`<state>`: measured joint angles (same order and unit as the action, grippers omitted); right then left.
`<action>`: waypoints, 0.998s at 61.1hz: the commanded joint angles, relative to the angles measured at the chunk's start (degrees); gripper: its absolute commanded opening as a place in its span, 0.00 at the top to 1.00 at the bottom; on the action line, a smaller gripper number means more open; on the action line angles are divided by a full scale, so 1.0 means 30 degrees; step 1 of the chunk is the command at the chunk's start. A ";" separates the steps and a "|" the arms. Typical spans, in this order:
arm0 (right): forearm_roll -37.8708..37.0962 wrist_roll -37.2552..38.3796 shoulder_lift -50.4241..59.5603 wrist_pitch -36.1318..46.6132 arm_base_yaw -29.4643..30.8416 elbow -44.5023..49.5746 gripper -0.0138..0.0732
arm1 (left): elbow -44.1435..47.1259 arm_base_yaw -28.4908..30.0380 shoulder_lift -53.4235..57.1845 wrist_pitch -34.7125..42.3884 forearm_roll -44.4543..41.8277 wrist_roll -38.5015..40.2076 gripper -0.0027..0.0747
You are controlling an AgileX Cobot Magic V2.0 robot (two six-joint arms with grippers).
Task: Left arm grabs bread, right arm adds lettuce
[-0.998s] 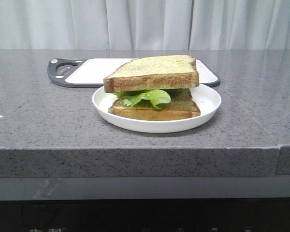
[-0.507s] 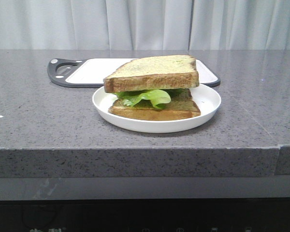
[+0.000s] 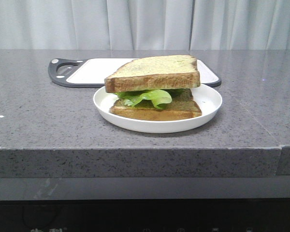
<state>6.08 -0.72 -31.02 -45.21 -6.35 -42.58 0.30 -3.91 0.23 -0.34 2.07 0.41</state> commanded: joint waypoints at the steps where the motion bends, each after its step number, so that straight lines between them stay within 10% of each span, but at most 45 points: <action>1: -0.0169 -0.0221 0.1543 0.4197 0.0496 0.1731 0.98 | 0.0121 0.0012 0.0332 0.1604 0.0092 0.0189 0.99; 38: -0.0106 -0.0186 1.0921 1.5842 0.1169 1.4623 0.98 | 0.0121 0.0012 0.0332 0.1604 0.0092 0.0189 0.99; 61: -0.0106 -0.0186 1.0938 1.5608 0.1359 1.4648 0.98 | 0.0121 0.0012 0.0332 0.1604 0.0092 0.0189 0.99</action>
<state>5.95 -0.72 0.55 -3.46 -2.64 1.50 0.30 -3.91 0.23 0.00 2.07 0.41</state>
